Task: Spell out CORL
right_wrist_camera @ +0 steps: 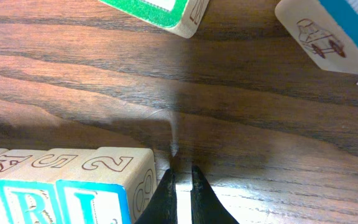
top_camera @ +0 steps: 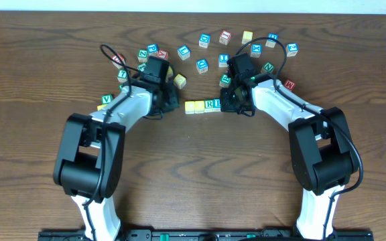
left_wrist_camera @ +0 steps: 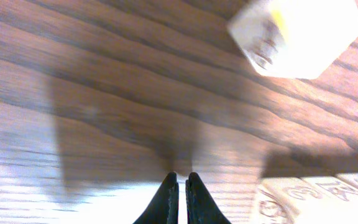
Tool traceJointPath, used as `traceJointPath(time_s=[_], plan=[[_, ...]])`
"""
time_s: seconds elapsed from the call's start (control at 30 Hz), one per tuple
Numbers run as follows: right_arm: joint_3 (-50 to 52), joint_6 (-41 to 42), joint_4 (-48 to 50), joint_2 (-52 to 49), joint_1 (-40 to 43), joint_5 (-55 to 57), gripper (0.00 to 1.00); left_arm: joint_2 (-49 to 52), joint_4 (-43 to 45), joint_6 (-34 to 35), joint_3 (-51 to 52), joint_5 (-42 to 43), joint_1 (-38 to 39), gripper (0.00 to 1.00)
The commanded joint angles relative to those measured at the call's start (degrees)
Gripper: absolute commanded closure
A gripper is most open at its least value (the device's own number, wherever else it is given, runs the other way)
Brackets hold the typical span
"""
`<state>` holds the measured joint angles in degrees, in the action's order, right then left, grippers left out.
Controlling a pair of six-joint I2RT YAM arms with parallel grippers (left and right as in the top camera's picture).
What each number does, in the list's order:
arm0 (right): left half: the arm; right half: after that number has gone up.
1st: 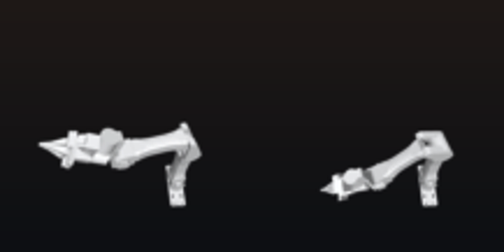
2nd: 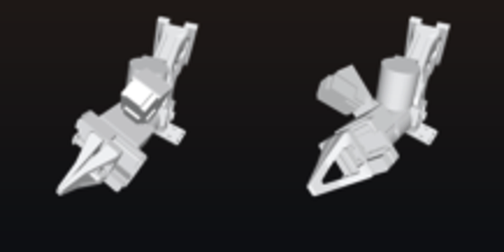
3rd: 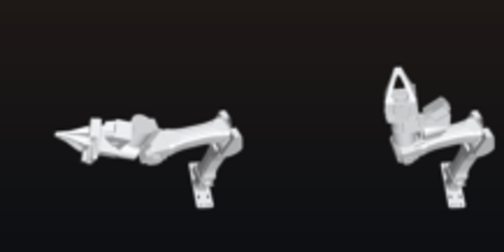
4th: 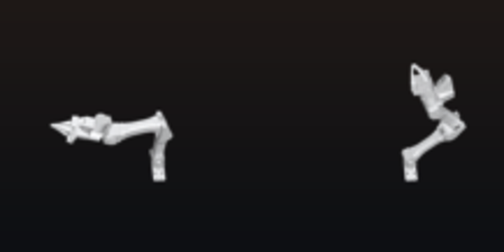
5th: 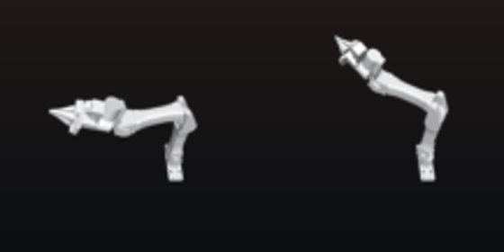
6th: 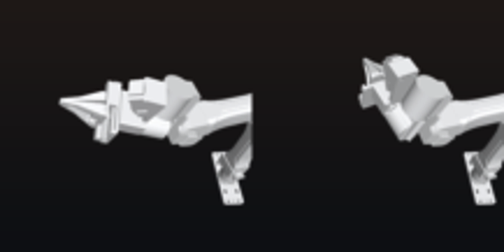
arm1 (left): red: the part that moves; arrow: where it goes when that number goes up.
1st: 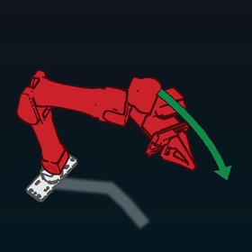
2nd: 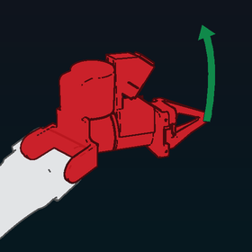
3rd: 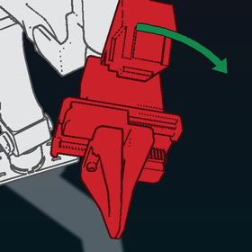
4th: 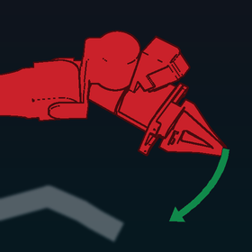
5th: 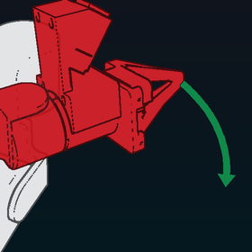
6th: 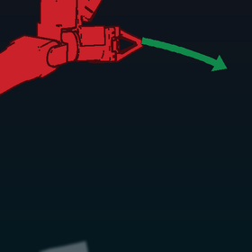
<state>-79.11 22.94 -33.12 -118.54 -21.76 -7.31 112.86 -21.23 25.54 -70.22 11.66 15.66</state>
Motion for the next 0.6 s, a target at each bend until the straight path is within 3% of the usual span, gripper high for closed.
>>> traceJointPath(time_s=[0.0,0.57], plan=[[0.5,-0.7,-0.2,1.1,0.1,-0.8,0.96,-3.6,-0.5,-2.3,-1.1,-0.7,-1.3,0.93],[0.5,-0.9,-2.0,1.1,-0.8,-0.8,0.95,-8.2,-4.0,-2.8,-1.0,-0.8,-1.8,0.93]])
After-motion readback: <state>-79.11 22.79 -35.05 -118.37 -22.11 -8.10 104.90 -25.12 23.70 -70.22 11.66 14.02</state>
